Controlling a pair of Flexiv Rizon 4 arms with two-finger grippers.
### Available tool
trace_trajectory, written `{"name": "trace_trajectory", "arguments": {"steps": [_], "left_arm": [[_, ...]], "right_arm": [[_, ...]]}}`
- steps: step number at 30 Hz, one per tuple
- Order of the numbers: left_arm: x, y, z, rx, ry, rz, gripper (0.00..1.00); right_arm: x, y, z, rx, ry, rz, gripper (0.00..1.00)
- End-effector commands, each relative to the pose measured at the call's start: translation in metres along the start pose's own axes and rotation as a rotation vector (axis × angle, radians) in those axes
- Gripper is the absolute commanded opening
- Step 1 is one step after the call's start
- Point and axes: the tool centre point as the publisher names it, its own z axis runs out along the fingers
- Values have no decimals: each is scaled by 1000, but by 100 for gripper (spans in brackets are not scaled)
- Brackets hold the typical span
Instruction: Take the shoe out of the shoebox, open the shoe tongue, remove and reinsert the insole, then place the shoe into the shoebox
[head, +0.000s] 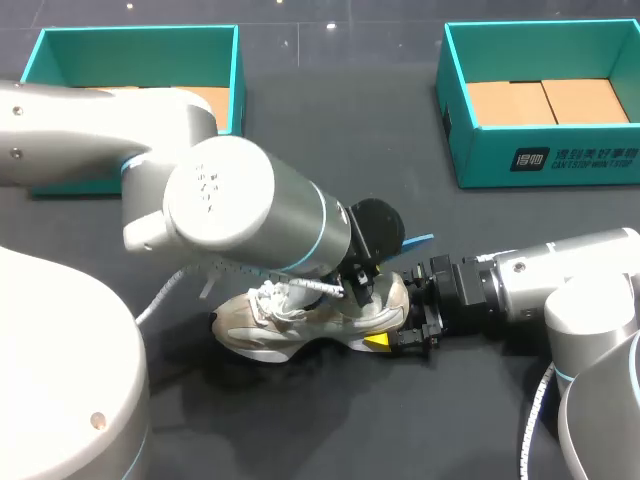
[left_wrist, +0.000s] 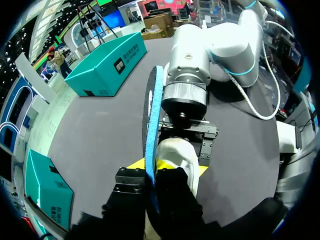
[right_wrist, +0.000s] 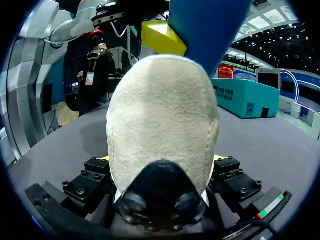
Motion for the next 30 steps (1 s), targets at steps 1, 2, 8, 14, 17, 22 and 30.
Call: {"name": "trace_trajectory", "arguments": {"steps": [1, 2, 8, 14, 17, 22, 30], "left_arm": [[-10, -10, -9, -27, 119, 5, 0], [-10, -12, -11, -29, 124, 3, 0], [-11, -21, -24, -36, 223, 12, 0], [-6, -34, -39, -31, 360, 46, 0], [-3, -44, -46, -27, 389, 60, 0], [0, -60, -62, 0, 455, 82, 0], [5, -86, -98, 80, 535, 113, 0]], "right_arm": [[0, -1, 1, 5, 1, 0, 0], [0, -1, 1, 5, 1, 0, 0], [0, -1, 1, 5, 1, 0, 0], [0, -1, 1, 5, 1, 0, 0], [0, -1, 1, 5, 1, 0, 0], [0, -1, 1, 5, 1, 0, 0], [0, -1, 1, 5, 1, 0, 0]]}}
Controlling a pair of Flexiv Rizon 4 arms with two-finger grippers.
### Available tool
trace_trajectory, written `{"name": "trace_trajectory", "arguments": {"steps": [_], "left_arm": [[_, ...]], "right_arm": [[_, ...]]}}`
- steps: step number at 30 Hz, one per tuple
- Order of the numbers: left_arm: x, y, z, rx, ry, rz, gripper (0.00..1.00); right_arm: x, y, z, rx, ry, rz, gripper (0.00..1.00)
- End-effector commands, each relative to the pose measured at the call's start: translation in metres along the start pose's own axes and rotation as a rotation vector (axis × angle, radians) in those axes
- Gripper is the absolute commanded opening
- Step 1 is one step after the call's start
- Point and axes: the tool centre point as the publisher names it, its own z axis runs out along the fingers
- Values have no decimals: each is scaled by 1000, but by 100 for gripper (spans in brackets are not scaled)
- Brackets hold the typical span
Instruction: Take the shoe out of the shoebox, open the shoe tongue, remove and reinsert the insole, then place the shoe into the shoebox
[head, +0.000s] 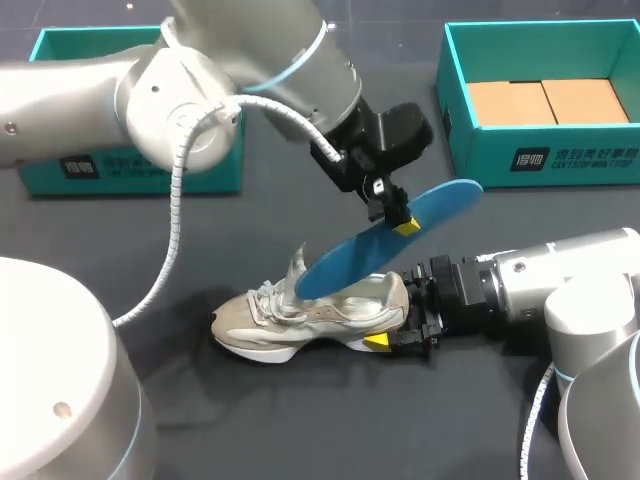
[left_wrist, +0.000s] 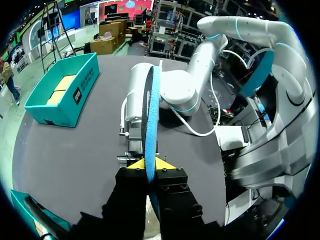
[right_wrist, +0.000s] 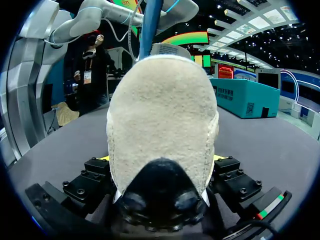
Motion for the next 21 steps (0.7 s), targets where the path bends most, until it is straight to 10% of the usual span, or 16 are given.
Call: {"name": "trace_trajectory", "arguments": {"steps": [1, 11, 21], "left_arm": [[8, -4, -19, 23, 29, 17, 0], [21, -32, -70, 151, 116, 13, 0], [21, -32, -70, 151, 116, 13, 0]], "right_arm": [[0, -1, 1, 5, 1, 0, 0], [0, -1, 1, 5, 1, 0, 0], [0, -1, 1, 5, 1, 0, 0]]}}
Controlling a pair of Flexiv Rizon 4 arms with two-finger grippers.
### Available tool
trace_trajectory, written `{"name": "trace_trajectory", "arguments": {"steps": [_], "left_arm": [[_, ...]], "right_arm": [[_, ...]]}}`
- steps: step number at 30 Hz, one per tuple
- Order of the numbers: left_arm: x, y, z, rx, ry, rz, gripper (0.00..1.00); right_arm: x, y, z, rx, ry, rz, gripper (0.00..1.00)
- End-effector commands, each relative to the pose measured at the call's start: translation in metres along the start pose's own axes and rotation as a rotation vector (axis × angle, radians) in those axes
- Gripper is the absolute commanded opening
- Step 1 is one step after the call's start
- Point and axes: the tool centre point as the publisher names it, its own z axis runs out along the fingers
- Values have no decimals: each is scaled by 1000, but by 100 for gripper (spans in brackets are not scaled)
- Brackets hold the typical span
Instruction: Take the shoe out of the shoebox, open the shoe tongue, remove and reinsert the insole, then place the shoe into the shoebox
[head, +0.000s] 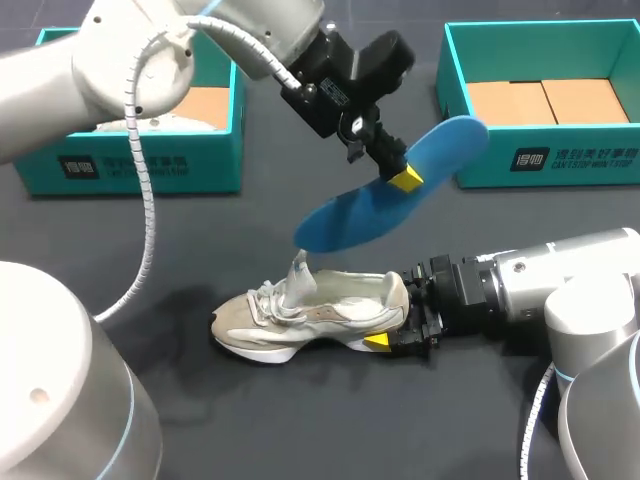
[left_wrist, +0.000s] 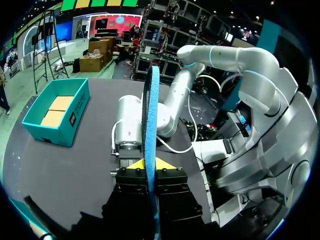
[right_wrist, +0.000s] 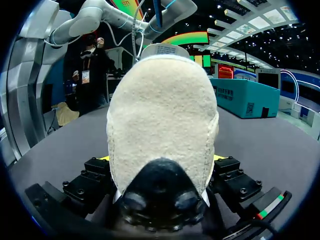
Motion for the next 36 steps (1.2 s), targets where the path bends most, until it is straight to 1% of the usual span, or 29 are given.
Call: {"name": "trace_trajectory", "arguments": {"steps": [1, 7, 8, 11, 17, 19, 24, 26, 30, 31, 36], "left_arm": [[1, 2, -1, 4, -2, 1, 0], [1, 2, -1, 4, -2, 1, 0], [5, 0, -6, 47, 11, -34, 0], [13, -10, -21, 155, -25, -77, 0], [21, -24, -56, 327, -88, -136, 0], [24, -27, -68, 394, -80, -156, 0], [37, -34, -96, 556, -45, -181, 0], [42, -38, -106, 599, -34, -185, 0], [53, -48, -126, 656, -42, -181, 0], [56, -50, -132, 663, -23, -182, 0], [56, -50, -132, 663, -23, -182, 0]], "right_arm": [[0, -1, 1, 5, 1, 0, 0], [0, -1, 1, 5, 1, 0, 0], [0, -1, 1, 5, 1, 0, 0], [0, -1, 1, 5, 1, 0, 0], [0, -1, 1, 5, 1, 0, 0], [0, -1, 1, 5, 1, 0, 0], [0, -1, 1, 5, 1, 0, 0], [0, -1, 1, 5, 1, 0, 0], [0, -1, 1, 5, 1, 0, 0], [0, -1, 1, 5, 1, 0, 0], [0, -1, 1, 5, 1, 0, 0]]}}
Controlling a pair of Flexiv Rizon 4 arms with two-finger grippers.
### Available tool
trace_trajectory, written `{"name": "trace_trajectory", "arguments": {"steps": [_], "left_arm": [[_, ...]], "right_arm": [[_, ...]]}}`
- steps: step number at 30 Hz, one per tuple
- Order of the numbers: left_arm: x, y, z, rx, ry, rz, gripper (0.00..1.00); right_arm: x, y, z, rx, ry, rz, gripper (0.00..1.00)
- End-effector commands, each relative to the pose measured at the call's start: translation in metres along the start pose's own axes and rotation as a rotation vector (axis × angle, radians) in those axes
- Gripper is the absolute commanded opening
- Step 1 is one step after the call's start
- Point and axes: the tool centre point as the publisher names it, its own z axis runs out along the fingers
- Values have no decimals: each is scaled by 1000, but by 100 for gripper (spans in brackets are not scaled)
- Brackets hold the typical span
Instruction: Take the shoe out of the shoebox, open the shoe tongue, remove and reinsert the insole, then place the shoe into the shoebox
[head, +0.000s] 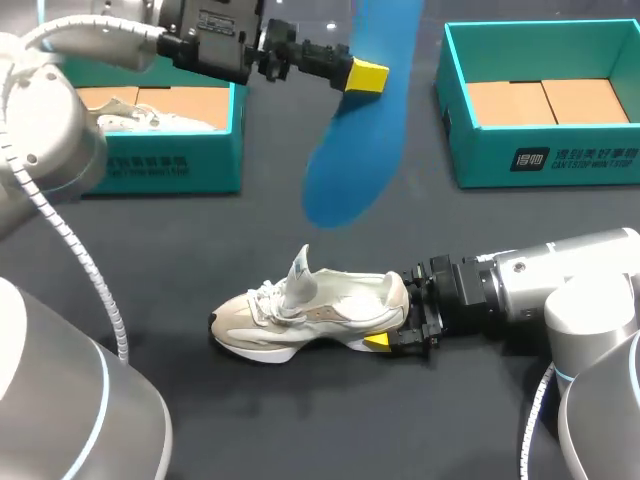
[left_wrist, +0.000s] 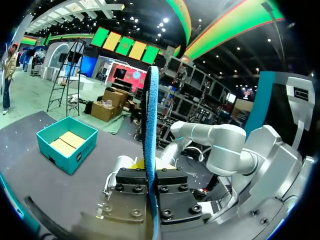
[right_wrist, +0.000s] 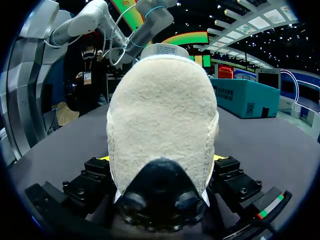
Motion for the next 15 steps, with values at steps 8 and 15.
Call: {"name": "trace_trajectory", "arguments": {"steps": [8, 15], "left_arm": [[4, 8, -9, 74, -4, 0, 0], [19, 8, -19, 84, 0, -17, 0]], "right_arm": [[0, -1, 1, 5, 1, 0, 0], [0, -1, 1, 5, 1, 0, 0]]}}
